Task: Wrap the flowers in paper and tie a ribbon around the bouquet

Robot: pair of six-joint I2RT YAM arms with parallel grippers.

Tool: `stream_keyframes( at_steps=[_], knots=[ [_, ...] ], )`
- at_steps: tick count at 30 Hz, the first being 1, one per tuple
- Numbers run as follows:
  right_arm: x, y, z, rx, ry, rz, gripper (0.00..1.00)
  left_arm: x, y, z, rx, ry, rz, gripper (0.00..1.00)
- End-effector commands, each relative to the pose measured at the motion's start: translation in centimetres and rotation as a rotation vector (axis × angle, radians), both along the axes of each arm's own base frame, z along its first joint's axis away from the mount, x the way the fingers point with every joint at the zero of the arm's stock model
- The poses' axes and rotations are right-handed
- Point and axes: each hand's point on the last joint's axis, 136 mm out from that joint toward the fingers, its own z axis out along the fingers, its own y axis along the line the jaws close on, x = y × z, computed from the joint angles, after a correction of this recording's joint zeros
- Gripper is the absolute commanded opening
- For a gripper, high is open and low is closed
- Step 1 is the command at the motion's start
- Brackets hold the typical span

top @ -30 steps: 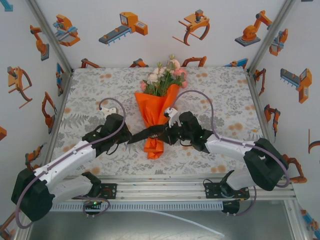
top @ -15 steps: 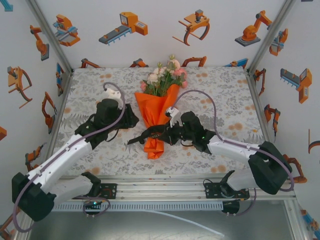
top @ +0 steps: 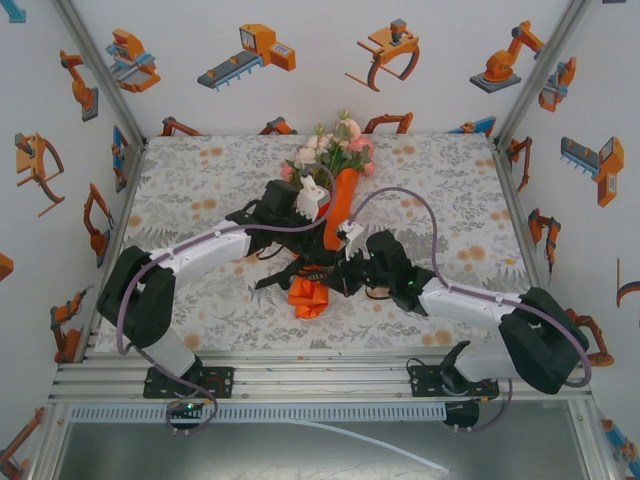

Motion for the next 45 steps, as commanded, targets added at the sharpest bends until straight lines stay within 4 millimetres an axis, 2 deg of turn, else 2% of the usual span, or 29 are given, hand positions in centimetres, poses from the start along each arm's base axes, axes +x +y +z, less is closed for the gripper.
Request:
stream_keyframes(
  at_steps=[1,5,9,15,20,29,33,40,45],
  knots=[
    [0.0,-0.3,0.6,0.006,-0.027,-0.018,0.00,0.1,-1.3,1.0,-0.026,-0.039,-0.073,0.47],
    [0.0,-0.4,0.9,0.004,-0.034,-0.017,0.00,0.3,-1.1,-0.5,-0.005,-0.022,-0.055,0.48],
    [0.0,-0.4,1.1,0.002,-0.038,-0.015,0.00,0.1,-1.7,-0.6,-0.036,-0.006,-0.065,0.43],
    [0.1,-0.6,1.1,-0.004,-0.044,-0.028,0.00,0.3,-1.8,0.7,-0.095,0.018,-0.046,0.13],
    [0.1,-0.8,1.0,-0.010,-0.046,-0.029,0.00,0.5,-1.7,1.4,-0.128,0.033,-0.033,0.00],
    [0.1,-0.9,0.3,-0.031,-0.028,-0.036,0.00,0.6,-1.1,4.2,-0.226,0.007,0.013,0.00],
    [0.3,-0.9,0.4,-0.033,-0.031,-0.044,0.00,0.5,-0.6,3.8,-0.222,0.003,0.034,0.00],
    [3.2,-1.7,0.8,-0.067,-0.092,-0.186,0.03,0.4,-0.5,3.9,-0.243,0.018,0.041,0.00],
    [4.7,-0.8,1.3,-0.062,-0.114,-0.210,0.06,0.4,-0.2,3.8,-0.230,0.016,0.048,0.00]
  ],
)
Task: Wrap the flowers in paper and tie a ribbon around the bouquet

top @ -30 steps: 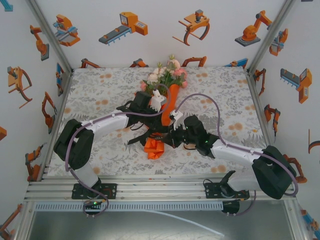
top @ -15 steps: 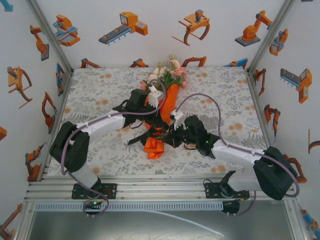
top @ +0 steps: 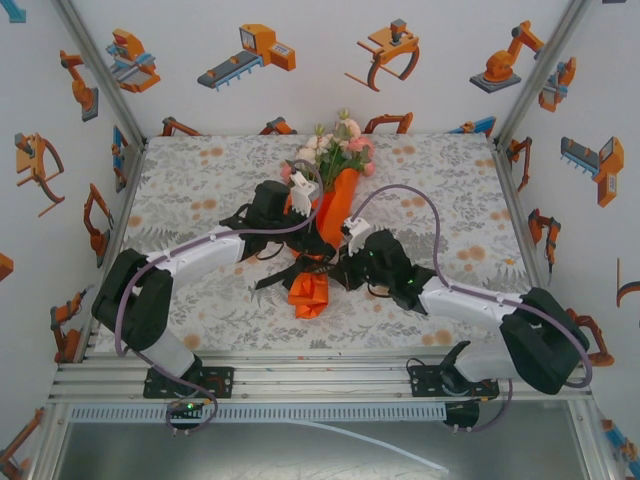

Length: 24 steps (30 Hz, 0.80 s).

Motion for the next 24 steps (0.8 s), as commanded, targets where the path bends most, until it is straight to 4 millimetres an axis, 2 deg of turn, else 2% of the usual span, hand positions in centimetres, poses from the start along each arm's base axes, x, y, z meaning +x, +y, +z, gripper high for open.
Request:
stream_keyframes(
  at_steps=[1,5,10,14,18,24],
  knots=[
    [2.1,0.9,2.5,0.028,-0.086,-0.045,0.06,0.1,0.1,1.7,-0.036,-0.025,0.005,0.00],
    [3.5,0.7,2.5,0.001,-0.106,-0.102,0.09,0.1,0.2,1.8,-0.035,-0.023,0.010,0.00],
    [3.7,1.6,3.8,0.044,-0.124,-0.077,0.10,0.1,0.3,2.0,-0.036,-0.025,0.016,0.00],
    [4.4,1.2,2.4,-0.004,-0.115,-0.116,0.18,0.1,0.3,2.1,-0.039,-0.021,0.018,0.00],
    [4.4,1.7,1.2,0.002,-0.094,-0.105,0.25,0.1,0.4,1.9,-0.031,-0.022,0.020,0.00],
    [5.1,1.2,0.5,-0.015,-0.091,-0.149,0.32,0.1,0.4,2.0,-0.030,-0.023,0.020,0.00]
  ],
)
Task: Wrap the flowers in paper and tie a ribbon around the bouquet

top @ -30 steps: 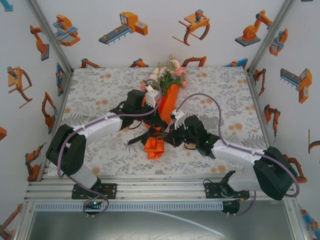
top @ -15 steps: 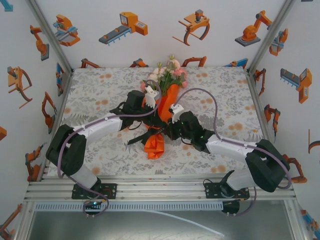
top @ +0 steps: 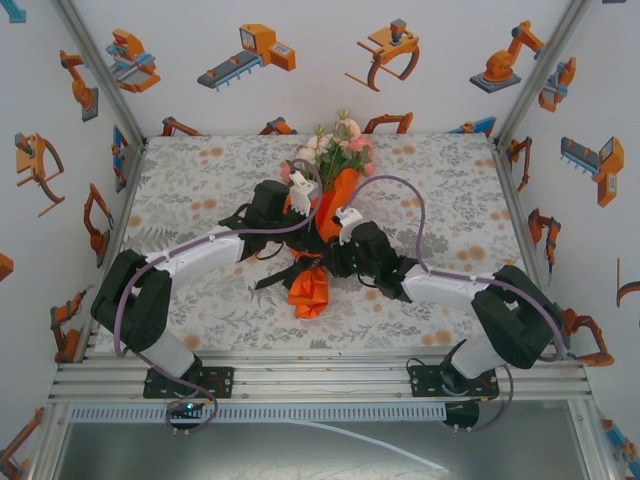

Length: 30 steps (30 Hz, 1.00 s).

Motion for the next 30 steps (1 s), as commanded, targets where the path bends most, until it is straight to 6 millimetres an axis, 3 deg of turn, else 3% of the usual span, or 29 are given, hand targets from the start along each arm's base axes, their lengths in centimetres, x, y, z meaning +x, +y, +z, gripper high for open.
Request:
stream_keyframes(
  at_steps=[1,7,18,26,30],
  knots=[
    [1.3,-0.1,1.6,0.023,-0.058,-0.062,0.34,0.1,0.4,1.8,-0.026,-0.026,0.012,0.00],
    [1.8,-1.2,1.7,-0.010,-0.081,-0.118,0.45,-0.1,0.4,2.1,-0.035,-0.024,0.009,0.00],
    [2.7,-0.1,3.9,0.014,-0.241,-0.065,0.46,0.1,0.9,1.8,-0.021,-0.014,0.021,0.00],
    [2.6,1.3,3.5,-0.011,-0.333,0.036,0.40,0.1,0.8,2.0,-0.034,-0.005,0.027,0.00],
    [2.4,1.4,3.1,-0.010,-0.339,0.050,0.29,0.1,0.9,2.0,-0.035,-0.002,0.028,0.00]
  ],
)
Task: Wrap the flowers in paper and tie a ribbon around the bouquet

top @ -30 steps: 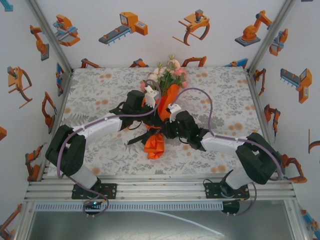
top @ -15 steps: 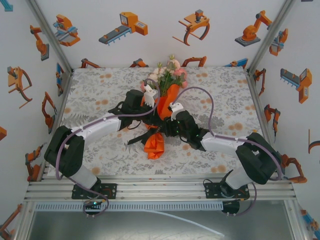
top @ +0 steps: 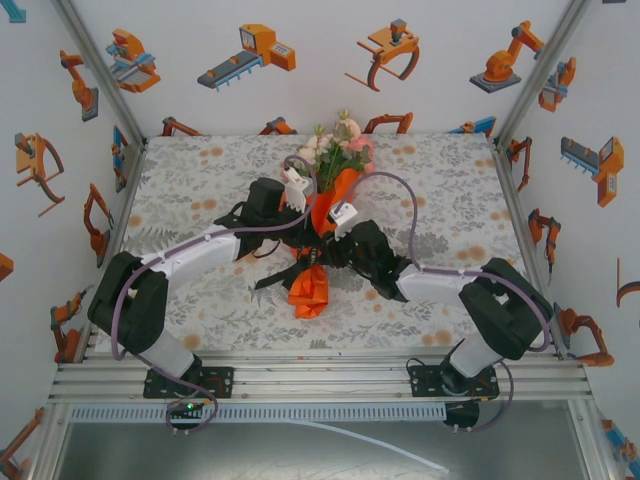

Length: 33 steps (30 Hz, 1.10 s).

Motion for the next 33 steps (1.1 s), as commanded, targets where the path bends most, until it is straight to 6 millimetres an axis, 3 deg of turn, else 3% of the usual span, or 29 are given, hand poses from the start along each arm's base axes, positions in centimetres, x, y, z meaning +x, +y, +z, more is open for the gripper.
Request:
stream_keyframes(
  at_steps=[1,4,7,9,15,20,25,29,33],
  knots=[
    [0.0,0.6,1.2,0.031,-0.074,0.033,0.24,-0.8,0.0,1.5,-0.034,0.002,-0.013,0.00],
    [-0.3,0.8,1.3,0.046,-0.072,0.048,0.10,-0.9,0.0,1.5,-0.040,0.005,-0.014,0.01],
    [-0.5,0.8,1.3,0.053,-0.071,0.057,0.03,-0.9,0.1,1.7,-0.058,0.011,-0.010,0.12],
    [-0.7,0.8,1.2,0.056,-0.066,0.064,0.01,-0.8,0.3,2.1,-0.083,0.018,-0.001,0.21],
    [-1.3,0.6,0.9,0.056,-0.062,0.081,0.00,0.5,1.7,3.4,-0.140,0.016,0.063,0.29],
    [-1.7,0.6,1.1,0.060,-0.065,0.094,0.00,2.5,3.7,0.4,0.022,0.051,0.175,0.25],
    [-1.6,0.5,1.3,0.056,-0.078,0.094,0.00,1.6,2.2,-1.2,0.062,0.119,0.094,0.23],
    [-1.6,0.5,1.4,0.058,-0.080,0.093,0.00,1.6,2.1,-2.3,0.088,0.146,0.101,0.26],
    [-1.5,0.4,1.4,0.053,-0.085,0.086,0.00,0.5,1.4,-2.7,0.077,0.189,0.030,0.26]
  ],
)
